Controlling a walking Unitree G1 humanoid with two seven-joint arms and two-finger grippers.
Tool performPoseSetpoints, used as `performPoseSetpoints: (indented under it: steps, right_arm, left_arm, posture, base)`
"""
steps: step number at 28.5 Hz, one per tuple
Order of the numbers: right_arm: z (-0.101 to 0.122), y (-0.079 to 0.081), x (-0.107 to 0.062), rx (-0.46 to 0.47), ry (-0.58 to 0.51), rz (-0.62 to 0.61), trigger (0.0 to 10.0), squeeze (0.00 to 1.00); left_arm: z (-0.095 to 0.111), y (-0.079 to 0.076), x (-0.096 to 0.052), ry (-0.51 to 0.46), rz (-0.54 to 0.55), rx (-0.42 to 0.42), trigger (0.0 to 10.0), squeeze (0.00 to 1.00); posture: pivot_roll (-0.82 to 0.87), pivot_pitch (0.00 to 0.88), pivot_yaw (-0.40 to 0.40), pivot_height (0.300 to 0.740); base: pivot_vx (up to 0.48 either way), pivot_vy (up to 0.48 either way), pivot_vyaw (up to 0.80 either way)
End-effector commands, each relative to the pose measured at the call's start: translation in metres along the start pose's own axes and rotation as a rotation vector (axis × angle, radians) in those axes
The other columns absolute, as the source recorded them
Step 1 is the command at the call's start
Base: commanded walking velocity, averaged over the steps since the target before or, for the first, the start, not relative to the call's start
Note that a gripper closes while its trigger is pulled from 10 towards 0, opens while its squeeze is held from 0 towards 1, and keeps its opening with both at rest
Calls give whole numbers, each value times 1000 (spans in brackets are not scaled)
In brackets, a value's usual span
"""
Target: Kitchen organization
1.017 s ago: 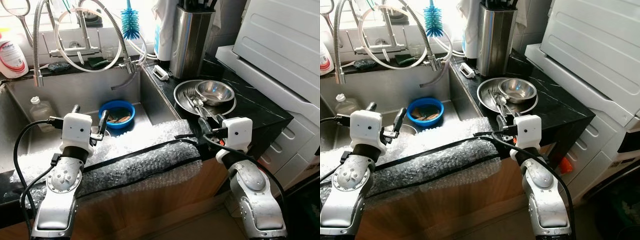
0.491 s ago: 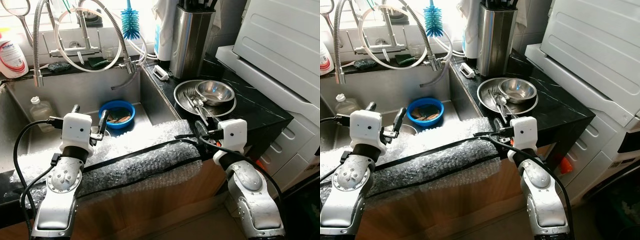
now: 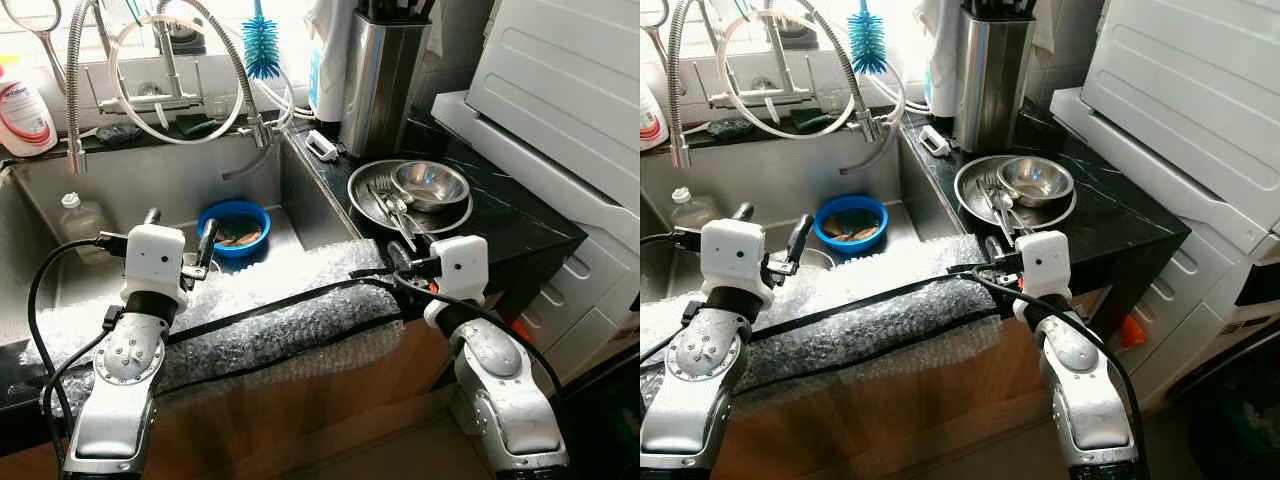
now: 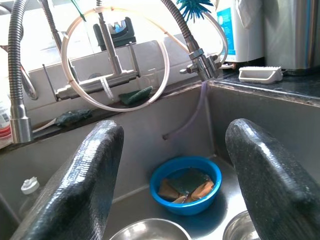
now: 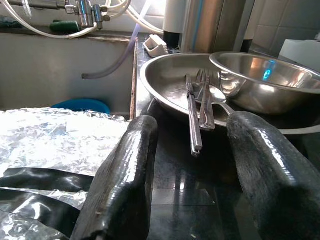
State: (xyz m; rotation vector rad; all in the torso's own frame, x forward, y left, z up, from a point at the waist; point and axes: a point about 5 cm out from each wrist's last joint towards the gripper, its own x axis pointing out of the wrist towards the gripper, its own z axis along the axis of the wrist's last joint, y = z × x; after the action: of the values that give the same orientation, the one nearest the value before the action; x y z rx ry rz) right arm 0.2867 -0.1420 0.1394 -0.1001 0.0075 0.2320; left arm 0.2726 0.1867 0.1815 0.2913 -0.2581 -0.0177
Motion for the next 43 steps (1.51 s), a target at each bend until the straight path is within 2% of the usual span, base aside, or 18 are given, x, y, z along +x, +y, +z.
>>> performPoseSetpoints:
  steps: [1,5,6,7,8,9,35,43]
  right_arm:
    - [-1,-4,1,-5,16,-15,10000,0]
    - [-2,-4,1,-6,20,-20,10000,0]
    - [-2,-4,2,-4,23,-18,7647,0]
    - [-2,-4,2,-4,24,-17,3725,0]
    - [-2,-3,2,-4,24,-16,706,0]
    - [-2,-3,2,-6,24,-12,0,0]
    - [1,-3,4,-4,17,-7,0,0]
    - [12,-4,6,11,-60,-46,0,0]
  left_arm:
    - [4,-2,3,-22,-3,9,10000,0]
    - [4,-2,3,-22,-2,8,10000,0]
    - [4,-2,2,-22,-1,7,10000,0]
    - [4,-2,2,-22,-1,7,10000,0]
    - [4,-2,2,-22,-1,7,10000,0]
    - [4,-2,3,-23,0,6,10000,0]
    - [5,-3,3,-28,4,3,10000,0]
    - [5,-2,3,-29,7,7,10000,0]
  posture:
    - [-39,0,-76,727]
    - [-38,0,-77,727]
    - [-38,0,-77,727]
    - [-38,0,-78,727]
    - [-38,0,-78,727]
    - [-39,0,-78,727]
    - [-40,0,-81,727]
    - [-37,0,-82,727]
  base:
    - [0,0,0]
    - [0,0,0]
    - [0,0,0]
    - [0,0,0]
    - [0,0,0]
    - [0,0,0]
    - [0,0,0]
    - [0,0,0]
